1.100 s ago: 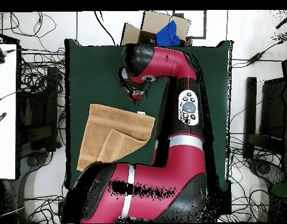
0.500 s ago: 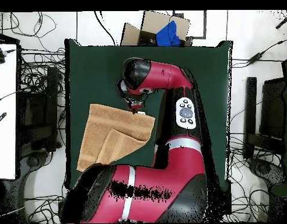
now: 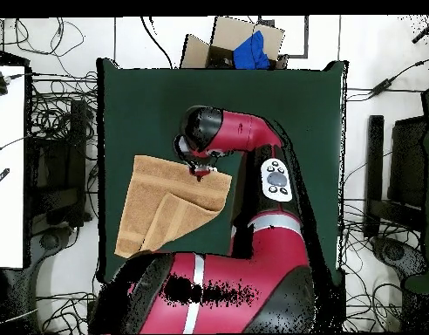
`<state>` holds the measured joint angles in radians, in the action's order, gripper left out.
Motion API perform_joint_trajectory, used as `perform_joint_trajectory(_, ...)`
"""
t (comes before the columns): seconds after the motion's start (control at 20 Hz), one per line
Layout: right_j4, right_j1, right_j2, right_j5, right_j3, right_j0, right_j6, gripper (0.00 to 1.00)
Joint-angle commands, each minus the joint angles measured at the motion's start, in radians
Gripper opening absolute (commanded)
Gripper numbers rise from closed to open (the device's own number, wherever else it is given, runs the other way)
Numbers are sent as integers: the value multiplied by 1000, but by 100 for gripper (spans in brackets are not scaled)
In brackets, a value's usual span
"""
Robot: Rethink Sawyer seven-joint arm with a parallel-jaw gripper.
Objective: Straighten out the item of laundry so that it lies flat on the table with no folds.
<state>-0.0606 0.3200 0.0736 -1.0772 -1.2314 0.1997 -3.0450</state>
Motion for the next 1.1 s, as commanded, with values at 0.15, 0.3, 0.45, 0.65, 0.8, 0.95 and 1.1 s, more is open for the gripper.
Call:
perform_joint_trajectory(0.15, -8, -9, 79, 213, -263, 39, 101, 100)
perform_joint_trajectory(0.3, 7, -1, 91, 252, -312, 46, 91, 100)
perform_joint_trajectory(0.45, 14, -5, 105, 311, -359, 56, 79, 100)
perform_joint_trajectory(0.65, 32, -3, 139, 352, -419, 87, 83, 100)
perform_joint_trajectory(0.8, 40, 11, 165, 380, -463, 110, 89, 100)
perform_joint_trajectory(0.95, 48, 38, 177, 412, -512, 110, 61, 100)
perform_joint_trajectory(1.1, 54, 41, 196, 433, -532, 121, 54, 100)
